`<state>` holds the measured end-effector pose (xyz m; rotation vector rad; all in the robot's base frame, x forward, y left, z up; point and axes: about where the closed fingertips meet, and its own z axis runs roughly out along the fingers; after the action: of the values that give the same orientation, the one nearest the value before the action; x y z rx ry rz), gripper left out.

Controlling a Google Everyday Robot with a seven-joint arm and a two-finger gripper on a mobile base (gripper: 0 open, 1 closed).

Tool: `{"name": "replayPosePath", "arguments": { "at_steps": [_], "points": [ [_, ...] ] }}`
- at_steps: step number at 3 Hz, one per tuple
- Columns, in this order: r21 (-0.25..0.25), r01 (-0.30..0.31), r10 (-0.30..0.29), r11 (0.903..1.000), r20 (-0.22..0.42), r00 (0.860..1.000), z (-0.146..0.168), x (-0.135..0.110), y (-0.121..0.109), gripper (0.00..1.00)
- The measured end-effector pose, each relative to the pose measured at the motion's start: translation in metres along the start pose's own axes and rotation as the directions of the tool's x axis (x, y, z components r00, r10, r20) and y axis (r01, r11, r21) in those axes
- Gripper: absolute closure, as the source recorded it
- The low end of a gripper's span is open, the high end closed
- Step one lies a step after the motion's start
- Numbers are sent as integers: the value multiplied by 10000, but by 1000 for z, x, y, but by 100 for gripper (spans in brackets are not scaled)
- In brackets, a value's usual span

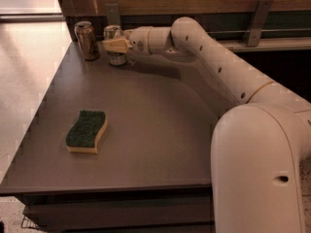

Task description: Move 7up can near orange can

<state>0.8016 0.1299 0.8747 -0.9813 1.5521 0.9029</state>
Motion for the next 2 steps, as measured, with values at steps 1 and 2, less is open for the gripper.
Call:
{"name": "replayPosePath", "arguments": {
  "at_steps": [1,2],
  "points": [
    [0,0,0,10000,0,10000,0,-2,0,67],
    [-2,0,0,10000,0,10000,0,-3,0,45]
  ]
}}
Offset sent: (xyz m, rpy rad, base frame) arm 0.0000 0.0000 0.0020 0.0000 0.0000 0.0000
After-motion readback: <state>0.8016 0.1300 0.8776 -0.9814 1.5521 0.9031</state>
